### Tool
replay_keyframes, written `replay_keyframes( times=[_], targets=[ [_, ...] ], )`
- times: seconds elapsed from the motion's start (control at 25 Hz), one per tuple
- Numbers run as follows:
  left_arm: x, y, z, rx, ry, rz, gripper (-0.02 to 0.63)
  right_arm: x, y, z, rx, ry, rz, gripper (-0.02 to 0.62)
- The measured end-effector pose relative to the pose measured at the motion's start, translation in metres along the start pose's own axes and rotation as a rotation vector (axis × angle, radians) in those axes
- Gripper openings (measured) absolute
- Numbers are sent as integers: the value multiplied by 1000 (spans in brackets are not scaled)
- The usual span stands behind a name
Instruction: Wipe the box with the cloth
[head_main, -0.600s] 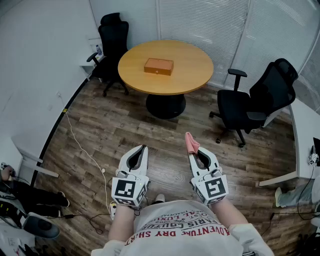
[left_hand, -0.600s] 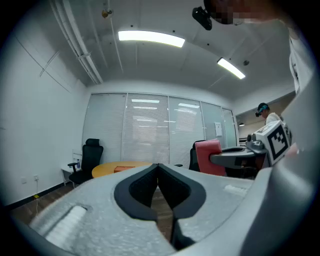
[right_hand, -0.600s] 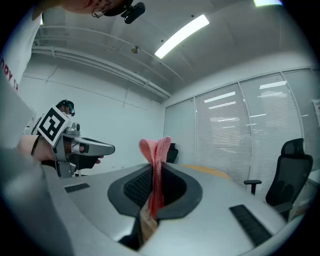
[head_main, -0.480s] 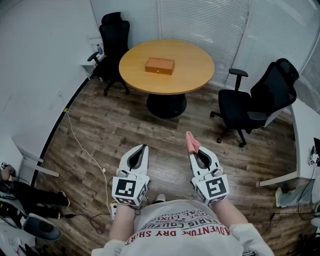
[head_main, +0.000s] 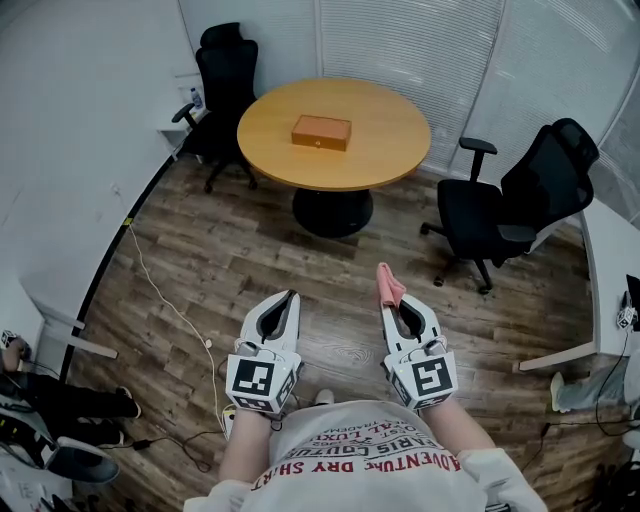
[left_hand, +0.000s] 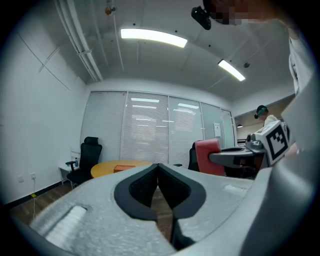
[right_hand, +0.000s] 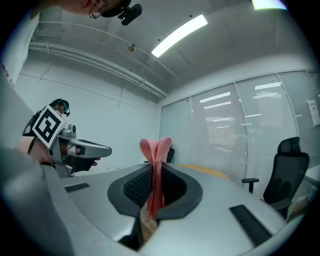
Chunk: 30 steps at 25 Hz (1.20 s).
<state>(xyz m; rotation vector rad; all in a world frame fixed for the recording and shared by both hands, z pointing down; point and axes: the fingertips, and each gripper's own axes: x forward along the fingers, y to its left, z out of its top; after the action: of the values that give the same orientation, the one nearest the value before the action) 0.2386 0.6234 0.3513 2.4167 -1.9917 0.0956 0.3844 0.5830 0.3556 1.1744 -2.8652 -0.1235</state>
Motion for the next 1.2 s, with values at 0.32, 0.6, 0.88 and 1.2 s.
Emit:
replay_keyframes(
  times=[0.32,0.6,0.88,1.2],
  targets=[
    [-3,37,-12,2,13,-80,9,39,40,-11,-21,58,-26,26],
    [2,83,-16,-25,26,-78,9,78,57,-16,27,103,-32,26],
    [24,110,-30,-34,45,-56,9,114,51,-32,40,130,-7,26],
    [96,145,-40,-27,59,-36,9,183,10,-52,39,143,20,26]
  ],
)
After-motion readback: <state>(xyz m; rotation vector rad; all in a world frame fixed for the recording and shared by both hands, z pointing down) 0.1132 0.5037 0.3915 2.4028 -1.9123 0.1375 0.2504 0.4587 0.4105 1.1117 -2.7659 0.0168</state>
